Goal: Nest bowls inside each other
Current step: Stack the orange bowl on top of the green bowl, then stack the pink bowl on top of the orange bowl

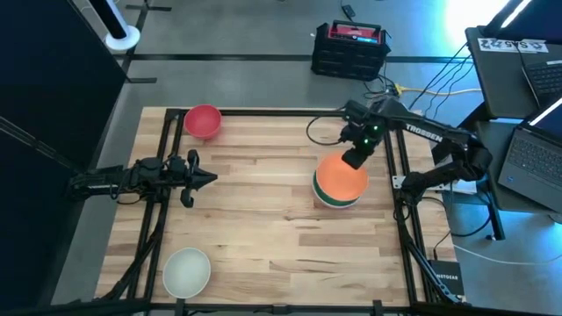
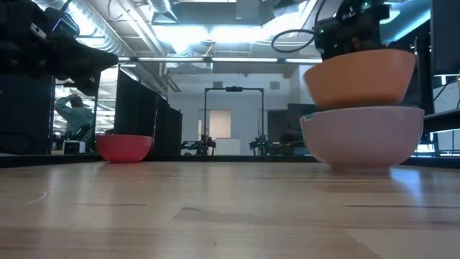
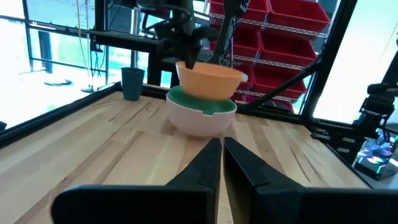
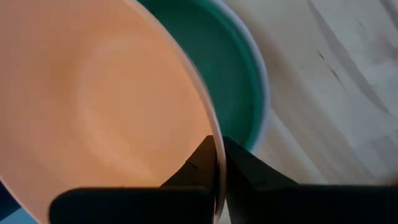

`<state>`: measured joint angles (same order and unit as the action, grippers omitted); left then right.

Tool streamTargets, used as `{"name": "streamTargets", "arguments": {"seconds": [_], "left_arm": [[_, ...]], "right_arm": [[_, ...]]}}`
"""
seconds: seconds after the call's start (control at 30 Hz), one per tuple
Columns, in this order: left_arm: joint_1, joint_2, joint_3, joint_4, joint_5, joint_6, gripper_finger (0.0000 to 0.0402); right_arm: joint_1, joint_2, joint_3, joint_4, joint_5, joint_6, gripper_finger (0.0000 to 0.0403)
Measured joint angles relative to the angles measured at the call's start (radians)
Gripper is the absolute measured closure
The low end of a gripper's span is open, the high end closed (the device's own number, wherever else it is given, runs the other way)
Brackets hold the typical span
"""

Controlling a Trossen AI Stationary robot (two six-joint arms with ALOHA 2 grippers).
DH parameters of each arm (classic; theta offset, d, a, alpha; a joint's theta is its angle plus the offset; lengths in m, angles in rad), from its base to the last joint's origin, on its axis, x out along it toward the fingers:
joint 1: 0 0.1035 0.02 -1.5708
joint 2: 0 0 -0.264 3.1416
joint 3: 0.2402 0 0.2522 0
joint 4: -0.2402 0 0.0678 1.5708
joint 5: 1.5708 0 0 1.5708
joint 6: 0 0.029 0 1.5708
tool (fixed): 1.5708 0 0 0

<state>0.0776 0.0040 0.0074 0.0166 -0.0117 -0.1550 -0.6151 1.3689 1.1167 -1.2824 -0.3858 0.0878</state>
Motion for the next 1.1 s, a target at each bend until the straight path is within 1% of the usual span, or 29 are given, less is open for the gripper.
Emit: {"name": "streamTargets", "arguments": {"seconds": [0.2, 0.3, 0.37, 0.77, 0.83, 0.9, 1.0, 1.1], "left_arm": [[0.0, 0.0, 0.0, 0.0, 0.0, -0.002, 0.0402], [0.0, 0.0, 0.0, 0.0, 0.0, 0.003, 0.0402], [0.0, 0.0, 0.0, 0.0, 0.0, 0.003, 0.0402], [0.0, 0.0, 0.0, -0.001, 0.0, 0.002, 0.0402], [0.0, 0.0, 0.0, -0.001, 0.0, -0.002, 0.0402], [0.0, 0.0, 0.0, -0.001, 0.0, -0.025, 0.0402], [0.0, 0.0, 0.0, 0.002, 0.0, -0.116, 0.0402], [0.0, 0.0, 0.0, 0.048, 0.0, -0.254, 0.0402]], "right_arm": [[0.0, 0.002, -0.067, 0.061, 0.002, 0.018, 0.0399], [0.0, 0.003, -0.077, 0.067, 0.003, 0.018, 0.0383], [0.0, 0.003, -0.075, 0.074, 0.002, 0.018, 0.0359], [0.0, 0.003, -0.036, 0.078, -0.01, 0.015, 0.0188], [-0.002, 0.003, -0.019, 0.077, 0.014, 0.018, 0.017], [-0.008, 0.003, 0.01, 0.075, 0.019, 0.03, 0.0159], [-0.007, 0.003, 0.067, 0.091, 0.0, 0.044, 0.015], [0.009, 0.003, 0.113, 0.151, -0.067, 0.047, 0.0148]]}}
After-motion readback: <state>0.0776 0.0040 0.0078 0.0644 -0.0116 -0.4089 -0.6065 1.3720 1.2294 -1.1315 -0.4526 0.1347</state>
